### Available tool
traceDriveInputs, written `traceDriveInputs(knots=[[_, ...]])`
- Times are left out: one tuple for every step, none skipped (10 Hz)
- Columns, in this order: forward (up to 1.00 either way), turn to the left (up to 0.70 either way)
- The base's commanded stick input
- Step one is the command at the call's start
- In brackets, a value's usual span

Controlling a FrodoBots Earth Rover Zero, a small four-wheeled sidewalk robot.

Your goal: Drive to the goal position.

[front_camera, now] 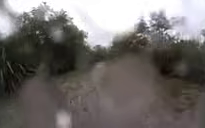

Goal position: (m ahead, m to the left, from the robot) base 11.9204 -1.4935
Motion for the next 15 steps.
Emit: traceDriveInputs(knots=[[0.85,0.00],[0.85,0.00],[0.85,0.00],[0.85,0.00],[0.85,0.00],[0.85,0.00],[0.85,0.00],[0.85,0.00],[0.85,0.00],[0.85,0.00],[0.85,0.00],[0.85,0.00],[0.85,0.00],[0.85,0.00],[0.85,0.00]])
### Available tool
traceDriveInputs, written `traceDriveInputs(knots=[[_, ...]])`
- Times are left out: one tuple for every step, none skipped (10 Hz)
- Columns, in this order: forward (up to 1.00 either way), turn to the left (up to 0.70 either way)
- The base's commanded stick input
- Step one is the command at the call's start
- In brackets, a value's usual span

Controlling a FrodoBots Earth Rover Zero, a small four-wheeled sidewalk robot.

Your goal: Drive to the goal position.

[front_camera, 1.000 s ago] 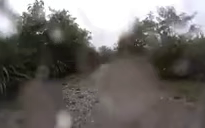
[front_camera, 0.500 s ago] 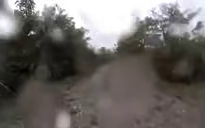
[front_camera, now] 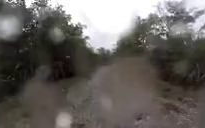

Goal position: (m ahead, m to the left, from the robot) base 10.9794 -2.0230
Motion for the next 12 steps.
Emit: traceDriveInputs(knots=[[0.85,0.00],[0.85,0.00],[0.85,0.00],[0.85,0.00],[0.85,0.00],[0.85,0.00],[0.85,0.00],[0.85,0.00],[0.85,0.00],[0.85,0.00],[0.85,0.00],[0.85,0.00]])
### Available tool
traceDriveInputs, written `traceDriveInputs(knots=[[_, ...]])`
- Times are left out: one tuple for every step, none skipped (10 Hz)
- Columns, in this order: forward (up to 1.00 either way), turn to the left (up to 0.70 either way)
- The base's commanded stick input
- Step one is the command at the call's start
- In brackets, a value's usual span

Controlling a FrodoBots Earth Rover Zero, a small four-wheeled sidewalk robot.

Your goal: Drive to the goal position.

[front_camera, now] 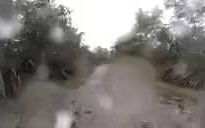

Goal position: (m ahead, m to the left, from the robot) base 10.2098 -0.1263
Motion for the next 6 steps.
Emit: traceDriveInputs(knots=[[0.85,0.00],[0.85,0.00],[0.85,0.00],[0.85,0.00],[0.85,0.00],[0.85,0.00]])
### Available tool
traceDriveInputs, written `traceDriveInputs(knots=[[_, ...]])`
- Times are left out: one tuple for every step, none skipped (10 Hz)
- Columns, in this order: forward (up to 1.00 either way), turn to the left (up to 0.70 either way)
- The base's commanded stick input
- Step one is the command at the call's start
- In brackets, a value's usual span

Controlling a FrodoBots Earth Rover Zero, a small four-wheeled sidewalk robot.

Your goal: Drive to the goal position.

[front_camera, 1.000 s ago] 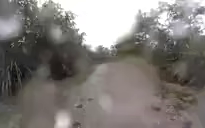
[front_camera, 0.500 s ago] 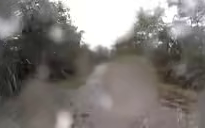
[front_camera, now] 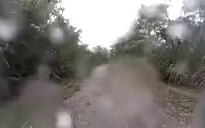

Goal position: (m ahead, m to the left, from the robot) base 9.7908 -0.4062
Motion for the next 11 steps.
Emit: traceDriveInputs(knots=[[0.85,0.00],[0.85,0.00],[0.85,0.00],[0.85,0.00],[0.85,0.00],[0.85,0.00],[0.85,0.00],[0.85,0.00],[0.85,0.00],[0.85,0.00],[0.85,0.00]])
